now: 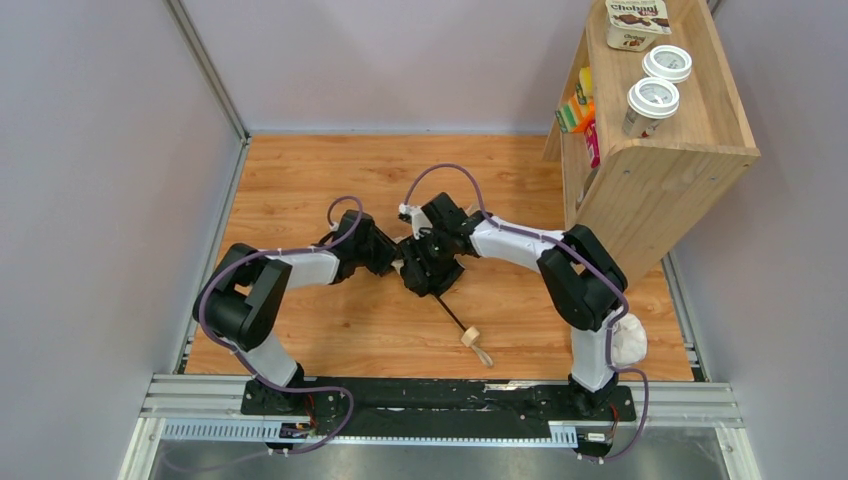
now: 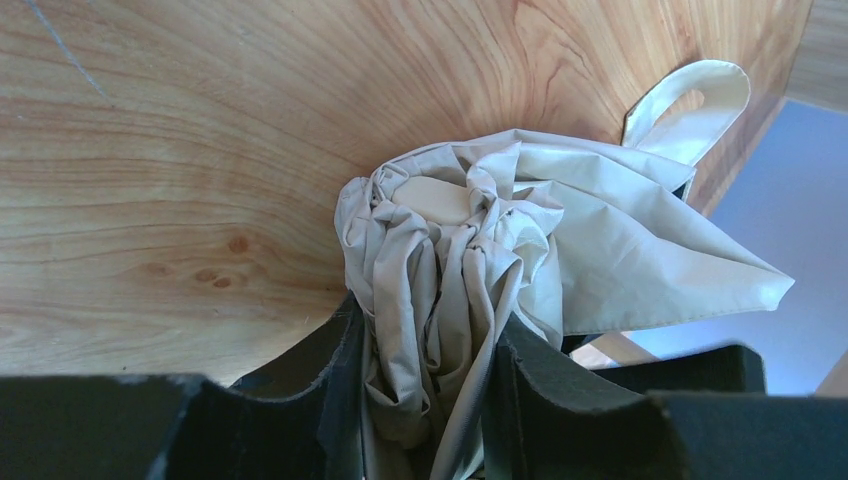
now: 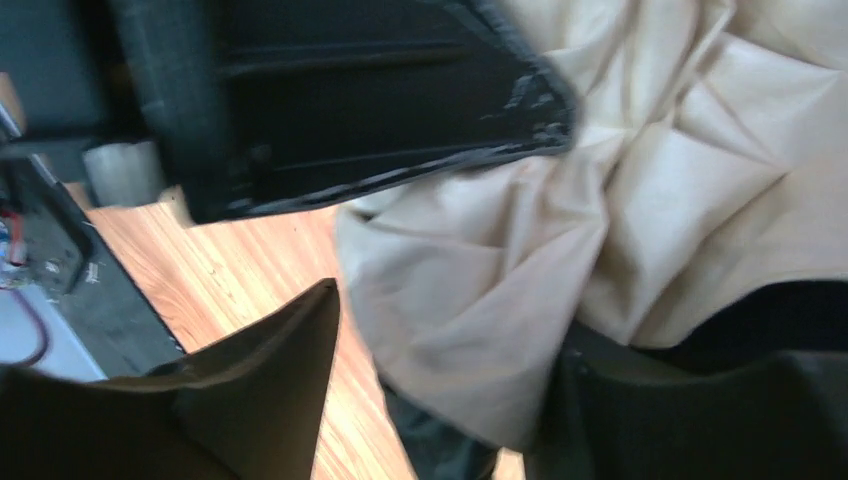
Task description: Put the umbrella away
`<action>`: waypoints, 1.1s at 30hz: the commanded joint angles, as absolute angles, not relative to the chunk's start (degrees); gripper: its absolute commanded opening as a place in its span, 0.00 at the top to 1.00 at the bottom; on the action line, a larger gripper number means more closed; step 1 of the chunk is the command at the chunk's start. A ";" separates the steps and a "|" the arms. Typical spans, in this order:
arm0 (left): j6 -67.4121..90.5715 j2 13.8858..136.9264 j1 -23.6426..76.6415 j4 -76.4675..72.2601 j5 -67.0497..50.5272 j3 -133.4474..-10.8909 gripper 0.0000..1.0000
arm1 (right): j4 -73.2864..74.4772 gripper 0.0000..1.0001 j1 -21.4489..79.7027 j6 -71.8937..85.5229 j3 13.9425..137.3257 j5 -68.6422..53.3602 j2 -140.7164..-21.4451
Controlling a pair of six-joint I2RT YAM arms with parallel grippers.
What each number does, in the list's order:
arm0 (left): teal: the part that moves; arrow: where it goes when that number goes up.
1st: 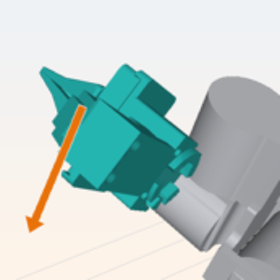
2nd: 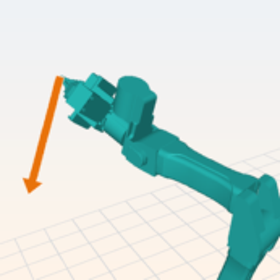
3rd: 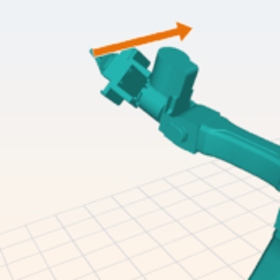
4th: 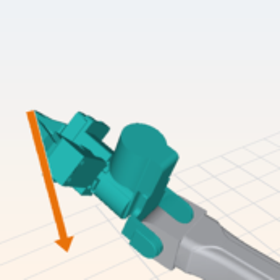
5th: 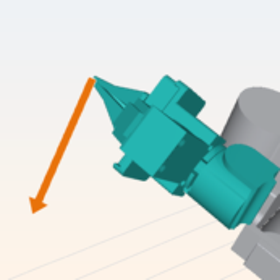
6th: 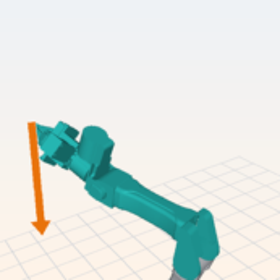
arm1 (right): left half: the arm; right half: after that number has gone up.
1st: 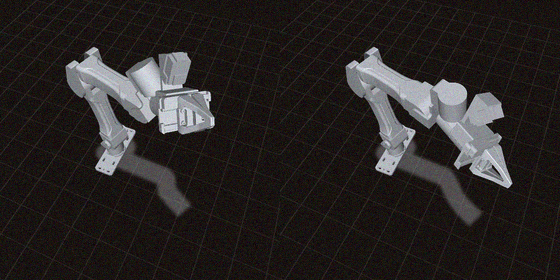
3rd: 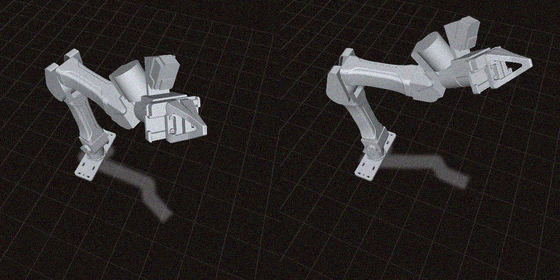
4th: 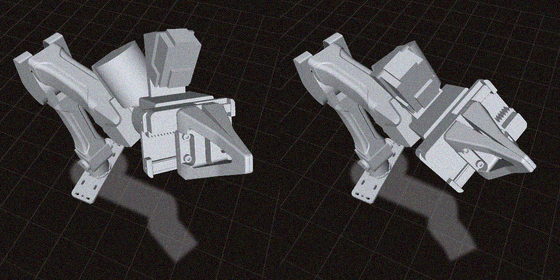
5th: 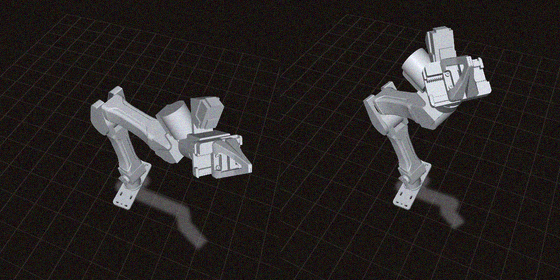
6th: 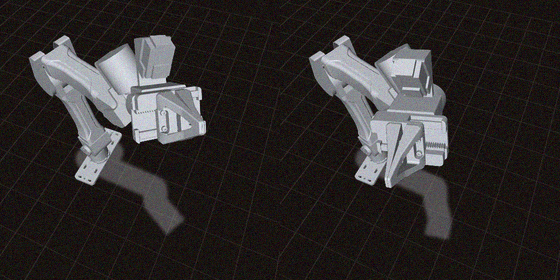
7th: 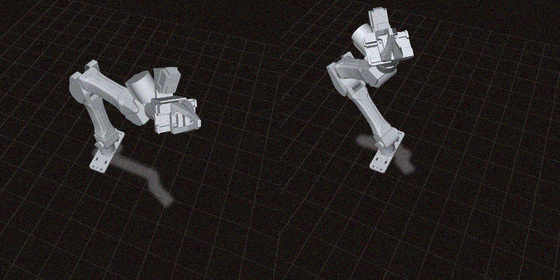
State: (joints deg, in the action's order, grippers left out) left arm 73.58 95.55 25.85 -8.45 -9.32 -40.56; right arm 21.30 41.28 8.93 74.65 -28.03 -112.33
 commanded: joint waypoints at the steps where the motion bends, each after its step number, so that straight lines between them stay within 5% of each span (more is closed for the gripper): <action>1: 71.01 100.64 26.72 8.08 -5.18 -38.14 1.00 | 31.37 0.30 45.78 7.12 79.36 -11.90 -106.00; 4: 71.28 100.37 26.72 10.01 -5.27 -38.58 1.00 | 31.56 0.13 49.64 4.41 79.63 -1.01 -103.46; 9: 72.16 100.55 26.72 12.56 -6.06 -39.72 1.00 | 23.31 0.00 57.73 -2.28 76.03 18.08 -102.04; 23: 73.92 99.41 26.72 20.13 -7.82 -41.84 1.00 | 7.55 0.02 61.88 -7.13 70.75 39.18 -114.51; 29: 74.27 98.88 26.81 21.27 -8.26 -41.66 1.00 | 8.79 0.29 60.82 -0.54 67.42 40.00 -116.01; 33: 74.79 98.18 26.81 21.18 -8.26 -41.40 1.00 | 7.91 0.23 60.38 2.46 64.69 37.62 -116.19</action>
State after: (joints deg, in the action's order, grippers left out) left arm 76.36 96.05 25.39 2.55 -11.07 -45.47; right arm 4.82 62.26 -0.01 68.20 36.60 -113.60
